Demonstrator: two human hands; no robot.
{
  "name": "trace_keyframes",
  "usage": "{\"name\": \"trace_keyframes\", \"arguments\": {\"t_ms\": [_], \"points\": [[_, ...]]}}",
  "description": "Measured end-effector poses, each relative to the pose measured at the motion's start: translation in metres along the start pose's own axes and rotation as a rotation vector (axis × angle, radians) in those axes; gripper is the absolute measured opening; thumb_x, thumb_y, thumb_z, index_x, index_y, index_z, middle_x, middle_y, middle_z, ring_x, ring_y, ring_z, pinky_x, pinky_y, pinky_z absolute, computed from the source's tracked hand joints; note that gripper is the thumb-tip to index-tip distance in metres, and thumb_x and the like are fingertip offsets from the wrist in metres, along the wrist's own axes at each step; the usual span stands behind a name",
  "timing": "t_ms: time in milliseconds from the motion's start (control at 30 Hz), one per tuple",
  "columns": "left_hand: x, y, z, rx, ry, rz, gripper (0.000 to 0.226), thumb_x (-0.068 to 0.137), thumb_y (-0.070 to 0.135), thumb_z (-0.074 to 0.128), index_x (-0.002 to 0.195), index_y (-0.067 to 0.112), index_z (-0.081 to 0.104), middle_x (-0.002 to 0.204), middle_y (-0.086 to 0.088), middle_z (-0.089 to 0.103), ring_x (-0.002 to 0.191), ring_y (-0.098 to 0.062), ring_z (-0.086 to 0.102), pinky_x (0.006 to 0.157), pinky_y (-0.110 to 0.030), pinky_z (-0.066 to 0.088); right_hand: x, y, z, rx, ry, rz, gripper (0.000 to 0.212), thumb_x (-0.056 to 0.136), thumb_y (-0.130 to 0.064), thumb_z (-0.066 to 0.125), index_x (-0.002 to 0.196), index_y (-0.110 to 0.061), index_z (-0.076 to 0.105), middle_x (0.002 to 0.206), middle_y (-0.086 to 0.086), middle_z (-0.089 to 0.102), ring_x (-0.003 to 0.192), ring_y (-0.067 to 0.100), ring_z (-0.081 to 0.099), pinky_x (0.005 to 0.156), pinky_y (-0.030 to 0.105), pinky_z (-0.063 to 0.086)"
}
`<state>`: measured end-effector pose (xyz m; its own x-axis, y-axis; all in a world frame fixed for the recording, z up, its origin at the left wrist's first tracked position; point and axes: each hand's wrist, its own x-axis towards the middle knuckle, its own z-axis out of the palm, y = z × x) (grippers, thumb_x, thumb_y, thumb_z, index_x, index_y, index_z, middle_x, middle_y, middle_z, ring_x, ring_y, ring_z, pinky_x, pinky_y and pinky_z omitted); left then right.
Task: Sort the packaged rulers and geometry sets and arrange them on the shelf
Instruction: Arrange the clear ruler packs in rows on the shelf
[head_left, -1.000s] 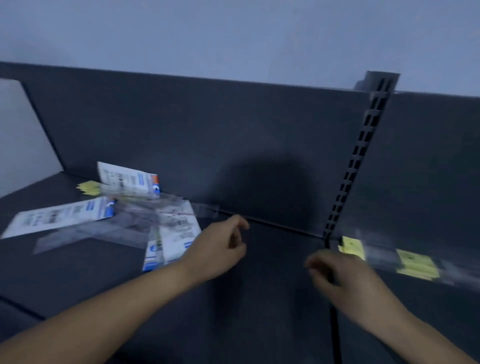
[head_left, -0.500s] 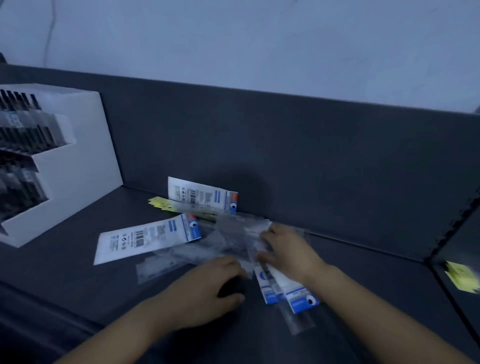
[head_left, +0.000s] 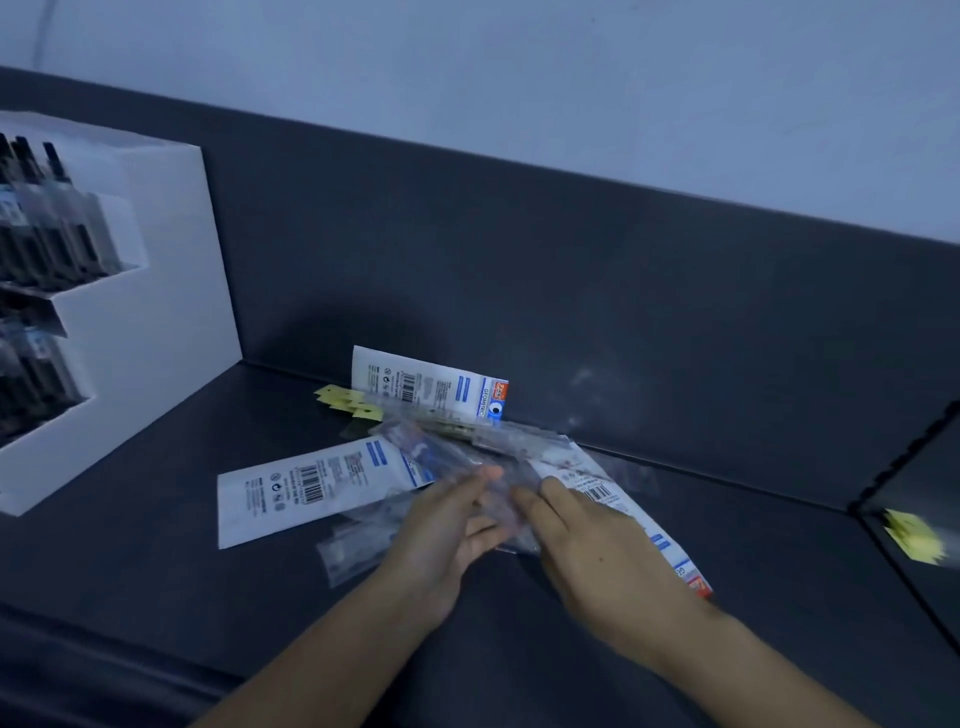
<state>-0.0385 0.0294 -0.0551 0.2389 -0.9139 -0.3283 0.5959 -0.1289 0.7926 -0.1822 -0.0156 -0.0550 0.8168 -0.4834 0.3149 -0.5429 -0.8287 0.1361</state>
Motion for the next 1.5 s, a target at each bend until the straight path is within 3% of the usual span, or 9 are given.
{"name": "trace_keyframes", "arguments": {"t_ms": [100,200,333,433,700,1000,1167,1300,1500], "points": [[0.001,0.0,-0.001,-0.045,-0.006,-0.008,0.019,0.096,0.012,0.047,0.106,0.004,0.062,0.074,-0.012,0.063,0.068,-0.017,0.065,0.062,-0.024,0.057,-0.006,0.005,-0.006,0.197,-0.072,0.067,0.054,0.079,-0.04,0.041,0.129,-0.023,0.045,0.101,-0.009,0.048,0.082,0.009,0.054,0.069,0.022,0.046],[-0.002,0.005,-0.002,-0.07,0.009,-0.006,0.015,0.093,0.004,0.05,0.097,0.003,0.065,0.079,-0.01,0.069,0.068,-0.015,0.068,0.066,-0.026,0.058,-0.003,0.006,-0.016,0.837,-0.089,0.263,0.053,0.074,-0.054,0.05,0.12,-0.027,0.055,0.09,-0.013,0.052,0.076,0.003,0.05,0.068,0.018,0.042],[-0.018,0.006,0.002,0.014,0.004,0.023,0.015,0.086,0.003,0.058,0.095,-0.003,0.069,0.089,-0.015,0.073,0.073,-0.019,0.069,0.073,-0.033,0.057,0.014,0.022,-0.021,1.526,-0.078,0.881,0.035,0.087,-0.039,0.058,0.098,-0.006,0.059,0.055,0.005,0.053,0.048,0.017,0.048,0.045,0.024,0.04],[-0.032,0.004,0.01,0.123,-0.035,0.063,0.013,0.082,0.003,0.06,0.084,0.001,0.072,0.085,-0.015,0.074,0.069,-0.017,0.07,0.063,-0.026,0.058,0.025,0.022,-0.017,1.762,-0.383,0.907,0.022,0.081,-0.023,0.069,0.098,-0.009,0.065,0.08,0.013,0.063,0.071,0.024,0.056,0.059,0.027,0.048],[-0.024,0.023,0.003,0.262,0.025,0.085,0.023,0.091,0.005,0.044,0.085,-0.002,0.065,0.081,-0.016,0.072,0.07,-0.024,0.068,0.074,-0.037,0.056,0.024,0.044,-0.015,1.871,-0.212,0.809,0.028,0.081,0.009,0.056,0.107,0.0,0.062,0.078,0.014,0.071,0.052,0.016,0.063,0.044,0.023,0.05],[0.007,0.03,0.011,0.441,-0.151,0.154,0.022,0.092,-0.001,0.05,0.111,0.005,0.059,0.092,-0.016,0.072,0.07,-0.021,0.069,0.054,-0.028,0.055,0.026,0.049,-0.037,1.637,-0.044,0.632,0.017,0.084,0.0,0.06,0.095,-0.008,0.07,0.092,0.013,0.073,0.083,0.024,0.069,0.081,0.034,0.054],[0.012,0.036,0.013,0.438,-0.211,0.208,0.021,0.094,0.008,0.048,0.106,0.012,0.065,0.094,-0.016,0.071,0.072,-0.021,0.067,0.051,-0.024,0.051,0.034,0.03,-0.037,1.609,0.041,0.723,0.003,0.076,-0.005,0.07,0.076,-0.002,0.069,0.066,0.006,0.07,0.055,0.01,0.061,0.051,0.016,0.048],[0.015,0.042,0.009,0.398,-0.227,0.245,0.019,0.092,0.02,0.051,0.102,0.012,0.065,0.096,-0.013,0.071,0.081,-0.024,0.068,0.067,-0.035,0.055,0.041,0.017,-0.025,1.555,0.078,0.799,0.022,0.073,-0.015,0.075,0.067,-0.007,0.055,0.047,-0.001,0.055,0.038,0.002,0.044,0.042,0.013,0.036],[0.013,0.045,0.0,0.464,-0.304,0.23,0.025,0.095,0.008,0.046,0.107,0.015,0.067,0.099,-0.006,0.073,0.09,-0.02,0.07,0.075,-0.029,0.058,0.045,0.0,-0.012,1.512,0.068,0.663,0.013,0.081,-0.009,0.071,0.089,-0.008,0.061,0.071,0.014,0.057,0.056,0.011,0.051,0.049,0.022,0.042]]}}
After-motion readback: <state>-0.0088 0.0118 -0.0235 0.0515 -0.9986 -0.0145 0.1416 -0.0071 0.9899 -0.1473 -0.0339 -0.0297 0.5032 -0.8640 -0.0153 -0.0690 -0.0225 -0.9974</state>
